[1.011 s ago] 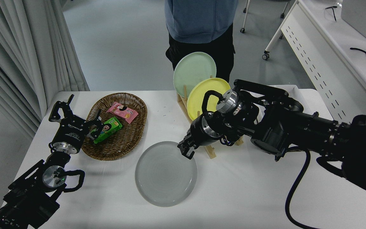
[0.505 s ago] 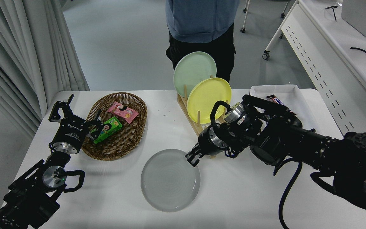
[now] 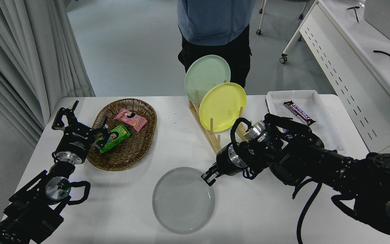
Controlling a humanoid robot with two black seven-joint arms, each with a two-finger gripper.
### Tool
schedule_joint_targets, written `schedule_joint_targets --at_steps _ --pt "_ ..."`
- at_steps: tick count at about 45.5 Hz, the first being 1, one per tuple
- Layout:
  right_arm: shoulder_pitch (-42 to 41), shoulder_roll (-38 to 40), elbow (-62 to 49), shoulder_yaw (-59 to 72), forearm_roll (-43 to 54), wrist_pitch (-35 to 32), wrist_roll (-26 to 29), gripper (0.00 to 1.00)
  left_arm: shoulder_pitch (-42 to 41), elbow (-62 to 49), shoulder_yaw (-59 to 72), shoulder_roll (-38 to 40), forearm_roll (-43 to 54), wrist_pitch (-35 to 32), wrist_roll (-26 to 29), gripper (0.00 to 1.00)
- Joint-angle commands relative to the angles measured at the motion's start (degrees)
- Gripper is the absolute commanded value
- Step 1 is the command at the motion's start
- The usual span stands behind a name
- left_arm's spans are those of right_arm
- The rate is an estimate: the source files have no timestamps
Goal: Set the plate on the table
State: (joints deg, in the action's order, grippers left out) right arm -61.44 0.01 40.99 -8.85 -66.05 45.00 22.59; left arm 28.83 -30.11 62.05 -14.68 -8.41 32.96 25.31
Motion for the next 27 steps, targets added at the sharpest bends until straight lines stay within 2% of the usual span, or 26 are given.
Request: schedule_joint_targets --at_steps 1,27 --pt "1.1 0.0 -0.2 -0.1 -0.8 0.0 0.0 0.0 0.0 0.0 0.0 0.0 0.1 0.0 0.0 1.0" --pt "2.7 0.0 -0.2 0.1 0.5 0.0 0.1 0.0 0.0 0.0 0.0 0.0 0.0 0.0 0.0 1.0"
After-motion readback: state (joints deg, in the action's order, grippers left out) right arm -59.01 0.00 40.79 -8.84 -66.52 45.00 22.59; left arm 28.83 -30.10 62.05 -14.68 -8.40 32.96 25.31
